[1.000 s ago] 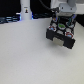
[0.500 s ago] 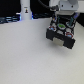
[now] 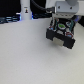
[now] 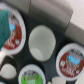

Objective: Open the kcup holder, insert the kcup into the holder, and close the kcup holder

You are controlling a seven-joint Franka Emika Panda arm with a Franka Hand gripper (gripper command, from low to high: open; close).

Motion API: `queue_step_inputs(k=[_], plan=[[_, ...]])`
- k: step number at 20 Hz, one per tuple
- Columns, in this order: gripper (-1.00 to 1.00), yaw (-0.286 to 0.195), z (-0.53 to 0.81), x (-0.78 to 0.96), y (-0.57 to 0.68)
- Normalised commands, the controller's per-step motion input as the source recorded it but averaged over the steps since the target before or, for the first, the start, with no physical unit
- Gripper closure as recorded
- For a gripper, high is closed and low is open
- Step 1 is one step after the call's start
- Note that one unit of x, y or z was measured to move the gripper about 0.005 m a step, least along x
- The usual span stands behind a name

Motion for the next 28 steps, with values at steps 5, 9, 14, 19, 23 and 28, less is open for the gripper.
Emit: queue_step_inputs(k=[5, 9, 14, 19, 23, 28], plan=[[-1.00, 0.004, -0.08, 0.58, -0.14], [-1.00, 0.081, -0.18, 0.15, 0.14], [-1.00, 0.184, -0.27, -0.28, 0.25], [-1.00, 0.193, -0.26, -0.47, 0.27], [-1.00, 0.156, -0.19, -0.55, 0.38], [-1.00, 0.137, -0.10, -0.47, 0.40]])
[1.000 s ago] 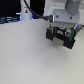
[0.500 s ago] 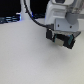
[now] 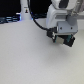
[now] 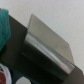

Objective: Open the kcup holder, insert the kcup into the holder, and close the kcup holder

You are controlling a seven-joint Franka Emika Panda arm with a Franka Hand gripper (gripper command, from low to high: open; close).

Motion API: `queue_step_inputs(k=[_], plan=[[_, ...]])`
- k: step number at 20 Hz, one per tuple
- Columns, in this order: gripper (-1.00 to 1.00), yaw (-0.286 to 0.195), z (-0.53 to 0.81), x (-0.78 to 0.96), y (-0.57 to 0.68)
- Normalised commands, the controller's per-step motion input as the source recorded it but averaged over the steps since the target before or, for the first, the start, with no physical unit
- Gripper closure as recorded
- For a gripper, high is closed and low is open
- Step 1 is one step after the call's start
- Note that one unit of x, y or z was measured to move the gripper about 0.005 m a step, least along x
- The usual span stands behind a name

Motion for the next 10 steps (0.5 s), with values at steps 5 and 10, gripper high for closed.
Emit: queue_step_inputs(k=[5, 10], plan=[[-1.00, 0.107, -0.06, -0.45, 0.44], [-1.00, 0.107, -0.05, -0.50, 0.44]])
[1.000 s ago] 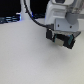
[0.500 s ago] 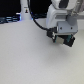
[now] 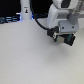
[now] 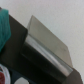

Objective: Open the kcup holder, insert the kcup into the holder, and close the kcup holder

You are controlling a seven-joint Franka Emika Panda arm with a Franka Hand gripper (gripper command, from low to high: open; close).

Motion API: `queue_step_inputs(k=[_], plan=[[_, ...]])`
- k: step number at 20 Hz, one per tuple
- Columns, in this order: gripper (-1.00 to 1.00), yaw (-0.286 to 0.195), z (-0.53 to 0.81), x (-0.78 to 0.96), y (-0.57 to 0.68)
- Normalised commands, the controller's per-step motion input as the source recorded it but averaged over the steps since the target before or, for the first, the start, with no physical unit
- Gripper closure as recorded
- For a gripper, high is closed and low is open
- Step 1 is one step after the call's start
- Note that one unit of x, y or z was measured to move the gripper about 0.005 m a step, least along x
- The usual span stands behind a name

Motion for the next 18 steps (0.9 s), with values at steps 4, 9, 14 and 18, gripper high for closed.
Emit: queue_step_inputs(k=[4, 9, 14, 18], plan=[[-1.00, 0.097, -0.02, -0.47, 0.46], [-1.00, 0.097, -0.03, -0.49, 0.46], [-1.00, 0.099, -0.06, -0.46, 0.48], [-1.00, 0.097, -0.05, -0.52, 0.48]])
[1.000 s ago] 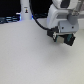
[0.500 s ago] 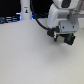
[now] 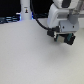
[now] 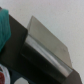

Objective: Open the kcup holder, insert the kcup into the holder, and close the kcup holder

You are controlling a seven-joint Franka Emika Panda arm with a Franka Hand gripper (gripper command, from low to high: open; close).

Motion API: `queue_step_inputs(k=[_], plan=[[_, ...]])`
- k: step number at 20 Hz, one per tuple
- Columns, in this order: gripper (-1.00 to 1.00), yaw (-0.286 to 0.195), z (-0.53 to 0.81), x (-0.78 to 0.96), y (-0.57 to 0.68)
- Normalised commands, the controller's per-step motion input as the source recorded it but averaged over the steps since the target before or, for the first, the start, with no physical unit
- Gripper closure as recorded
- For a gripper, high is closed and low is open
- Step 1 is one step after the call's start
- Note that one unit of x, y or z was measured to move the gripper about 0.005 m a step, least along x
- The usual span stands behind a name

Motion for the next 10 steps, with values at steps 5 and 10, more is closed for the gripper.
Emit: queue_step_inputs(k=[5, 10], plan=[[-1.00, 0.101, -0.05, -0.46, 0.47], [-1.00, 0.067, -0.01, -0.26, 0.29]])
